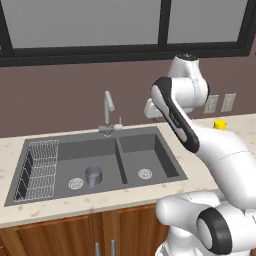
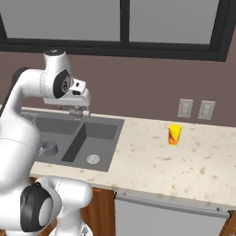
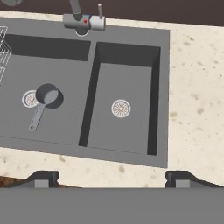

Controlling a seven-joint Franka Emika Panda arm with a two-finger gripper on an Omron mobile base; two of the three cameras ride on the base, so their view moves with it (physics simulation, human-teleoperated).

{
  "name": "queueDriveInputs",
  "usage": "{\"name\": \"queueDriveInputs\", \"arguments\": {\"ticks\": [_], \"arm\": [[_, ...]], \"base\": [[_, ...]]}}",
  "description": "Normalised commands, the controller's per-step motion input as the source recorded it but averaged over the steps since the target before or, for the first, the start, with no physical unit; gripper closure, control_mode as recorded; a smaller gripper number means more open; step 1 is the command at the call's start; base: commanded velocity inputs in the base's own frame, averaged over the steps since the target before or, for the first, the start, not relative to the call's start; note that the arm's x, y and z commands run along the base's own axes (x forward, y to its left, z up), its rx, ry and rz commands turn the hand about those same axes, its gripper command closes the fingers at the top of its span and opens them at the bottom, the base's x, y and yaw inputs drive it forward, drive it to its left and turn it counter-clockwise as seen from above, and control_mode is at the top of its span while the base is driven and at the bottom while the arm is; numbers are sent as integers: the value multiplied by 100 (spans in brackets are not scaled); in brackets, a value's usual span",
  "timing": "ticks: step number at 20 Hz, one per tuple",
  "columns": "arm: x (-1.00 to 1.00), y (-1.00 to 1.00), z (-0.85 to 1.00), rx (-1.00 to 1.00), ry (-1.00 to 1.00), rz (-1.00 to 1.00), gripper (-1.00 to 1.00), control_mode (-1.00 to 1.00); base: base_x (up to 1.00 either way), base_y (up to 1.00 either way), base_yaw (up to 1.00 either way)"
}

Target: Move any existing items from the left basin to the right basin for drying. Then move the cup from the counter to the left basin of the sink for washing.

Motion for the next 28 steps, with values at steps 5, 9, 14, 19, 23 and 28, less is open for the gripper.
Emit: {"name": "queueDriveInputs", "arguments": {"ticks": [5,9,14,19,23,28], "arm": [[-2,57,-3,-4,0,-1,-100,-100],[0,48,-21,0,4,0,-100,-100],[0,57,-24,0,6,0,-100,-100],[-8,50,-16,0,3,0,-100,-100],[-20,29,-20,0,3,-3,-100,-100],[-2,28,-32,0,5,-3,-100,-100]], "base": [[0,0,0],[0,0,0],[0,0,0],[0,0,0],[0,0,0],[0,0,0]]}}
